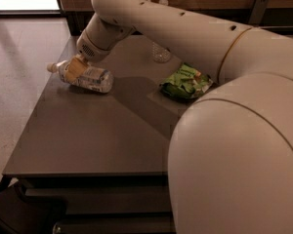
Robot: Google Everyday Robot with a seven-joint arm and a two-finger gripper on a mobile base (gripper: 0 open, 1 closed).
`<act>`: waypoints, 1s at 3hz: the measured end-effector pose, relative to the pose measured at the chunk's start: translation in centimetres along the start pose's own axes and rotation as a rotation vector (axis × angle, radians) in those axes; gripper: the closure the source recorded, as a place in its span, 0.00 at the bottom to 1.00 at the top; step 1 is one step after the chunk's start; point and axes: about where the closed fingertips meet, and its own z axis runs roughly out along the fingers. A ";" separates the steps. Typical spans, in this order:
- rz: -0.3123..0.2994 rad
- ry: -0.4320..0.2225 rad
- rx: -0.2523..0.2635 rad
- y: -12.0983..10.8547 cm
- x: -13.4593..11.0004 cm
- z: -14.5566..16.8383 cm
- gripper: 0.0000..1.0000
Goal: Knock blue plastic bottle over
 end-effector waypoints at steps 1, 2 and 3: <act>-0.001 0.002 -0.004 0.2 0.0 0.2 0.31; -0.002 0.004 -0.007 0.3 0.0 0.4 0.05; -0.003 0.005 -0.008 0.3 0.0 0.5 0.00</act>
Offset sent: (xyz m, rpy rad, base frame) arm -0.0007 0.0013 -0.0013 -0.0009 0.0019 0.0023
